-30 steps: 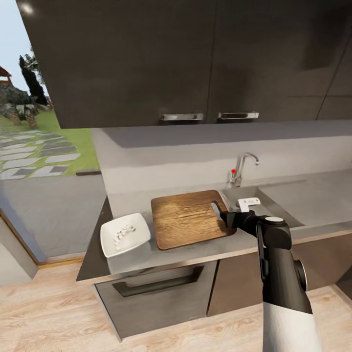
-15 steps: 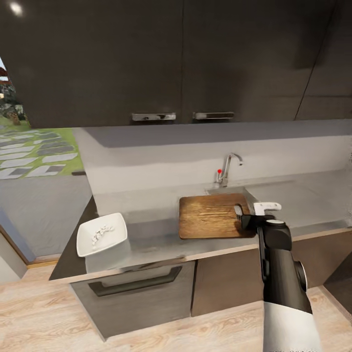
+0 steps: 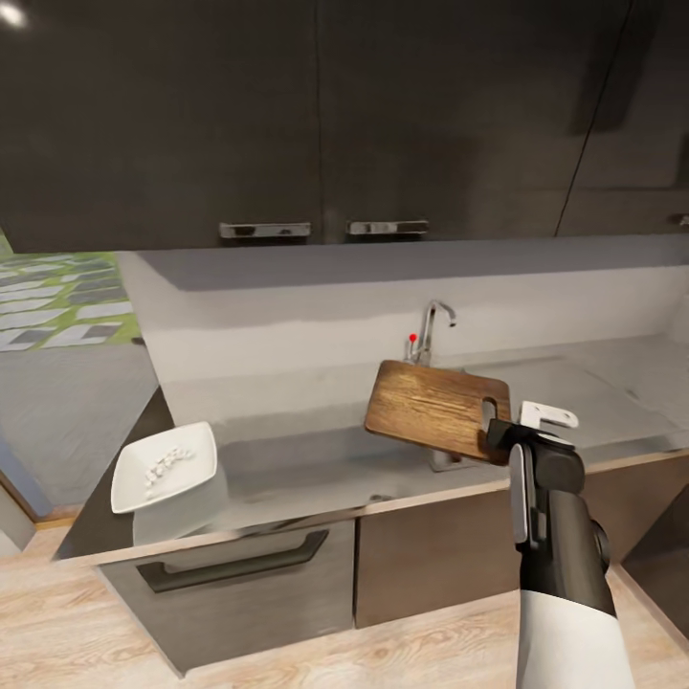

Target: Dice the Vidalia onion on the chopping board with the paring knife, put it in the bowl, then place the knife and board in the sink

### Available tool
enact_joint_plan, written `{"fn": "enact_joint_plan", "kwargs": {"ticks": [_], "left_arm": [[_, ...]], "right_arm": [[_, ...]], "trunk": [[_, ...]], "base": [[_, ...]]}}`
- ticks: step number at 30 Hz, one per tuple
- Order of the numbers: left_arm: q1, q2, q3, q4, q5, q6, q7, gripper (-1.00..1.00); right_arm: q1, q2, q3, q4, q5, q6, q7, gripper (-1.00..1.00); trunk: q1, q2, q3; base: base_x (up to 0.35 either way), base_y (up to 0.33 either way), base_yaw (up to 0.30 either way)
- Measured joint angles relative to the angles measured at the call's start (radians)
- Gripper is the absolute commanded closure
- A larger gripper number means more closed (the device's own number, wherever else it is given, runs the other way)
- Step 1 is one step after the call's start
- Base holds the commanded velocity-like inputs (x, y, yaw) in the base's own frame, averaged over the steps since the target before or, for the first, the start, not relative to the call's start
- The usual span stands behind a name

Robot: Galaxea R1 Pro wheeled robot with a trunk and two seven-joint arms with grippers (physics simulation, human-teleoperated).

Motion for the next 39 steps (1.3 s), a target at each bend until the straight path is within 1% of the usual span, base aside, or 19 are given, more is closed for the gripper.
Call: {"fn": "enact_joint_plan", "kwargs": {"ticks": [4,11,21,23,26,27,28,29,30,31,33,34,35,36,37,38,39], "left_arm": [[0.000,0.000,0.000,0.000,0.000,0.000,0.000,-1.00],[0.000,0.000,0.000,0.000,0.000,0.000,0.000,-1.00],[0.000,0.000,0.000,0.001,0.000,0.001,0.000,-1.00],[0.000,0.000,0.000,0.001,0.000,0.001,0.000,-1.00],[0.000,0.000,0.000,0.001,0.000,0.001,0.000,-1.00],[0.000,0.000,0.000,0.001,0.000,0.001,0.000,-1.00],[0.000,0.000,0.000,0.001,0.000,0.001,0.000,-1.00],[0.000,0.000,0.000,0.001,0.000,0.001,0.000,-1.00],[0.000,0.000,0.000,0.001,0.000,0.001,0.000,-1.00],[0.000,0.000,0.000,0.002,0.001,0.001,0.000,-1.00],[0.000,0.000,0.000,0.002,0.001,0.001,0.000,-1.00],[0.000,0.000,0.000,0.003,0.001,0.001,0.000,-1.00],[0.000,0.000,0.000,0.003,0.001,0.001,0.000,-1.00],[0.000,0.000,0.000,0.003,0.001,0.001,0.000,-1.00],[0.000,0.000,0.000,0.003,0.001,0.001,0.000,-1.00],[0.000,0.000,0.000,0.004,0.001,0.002,0.000,-1.00],[0.000,0.000,0.000,0.006,0.001,0.002,0.000,-1.00]], "right_arm": [[0.000,0.000,0.005,0.000,-0.009,0.000,-0.004,1.00],[0.000,0.000,0.007,0.000,-0.010,-0.001,-0.005,1.00],[0.000,0.000,0.007,0.006,-0.009,0.000,-0.005,1.00],[0.000,0.000,0.007,0.006,-0.013,-0.001,-0.005,1.00],[0.000,0.000,0.003,0.011,-0.008,0.000,-0.008,1.00],[0.000,0.000,-0.003,0.020,-0.007,-0.001,-0.023,1.00],[0.000,0.000,-0.007,0.029,0.004,0.000,-0.047,1.00],[0.000,0.000,-0.014,0.040,0.006,-0.002,-0.081,1.00],[0.000,0.000,-0.036,0.051,-0.001,-0.014,-0.148,1.00],[0.000,0.000,-0.063,0.056,0.033,-0.021,-0.196,1.00],[0.000,0.000,-0.112,0.061,0.006,-0.073,-0.287,1.00],[0.000,0.000,-0.128,0.063,0.001,-0.098,-0.325,1.00],[0.000,0.000,-0.143,0.065,-0.013,-0.123,-0.369,1.00],[0.000,0.000,-0.153,0.068,-0.023,-0.132,-0.394,1.00],[0.000,0.000,-0.165,0.070,-0.049,-0.146,-0.417,1.00],[0.000,0.000,-0.193,0.074,-0.070,-0.152,-0.448,1.00],[0.000,0.000,-0.222,0.078,-0.103,-0.147,-0.485,1.00]], "trunk": [[0.000,0.000,0.000],[0.000,0.000,0.001],[0.000,0.000,0.001],[0.000,0.000,0.001],[0.000,0.000,0.001],[0.000,0.000,0.001],[0.000,0.000,0.001],[0.000,0.000,0.001],[0.000,0.000,0.001],[0.000,0.000,0.001],[0.000,0.000,0.001],[0.000,0.000,0.001],[0.000,0.000,0.001],[0.000,0.000,0.001],[0.000,0.000,0.001],[0.000,0.000,0.001],[0.000,0.000,0.001]], "base": [[0.203,-0.011,0.040],[0.194,-0.050,0.241],[0.018,-0.013,0.282],[0.000,0.000,0.151],[0.000,0.000,0.062],[0.000,0.000,0.020],[0.000,0.000,0.013],[0.000,0.000,0.006],[0.000,0.000,0.004],[0.000,0.000,0.003],[0.000,0.000,0.001],[0.000,0.000,0.000],[0.000,0.000,0.000],[0.000,0.000,0.000],[0.000,0.000,0.000],[0.000,0.000,0.000],[0.000,0.000,0.000]]}}
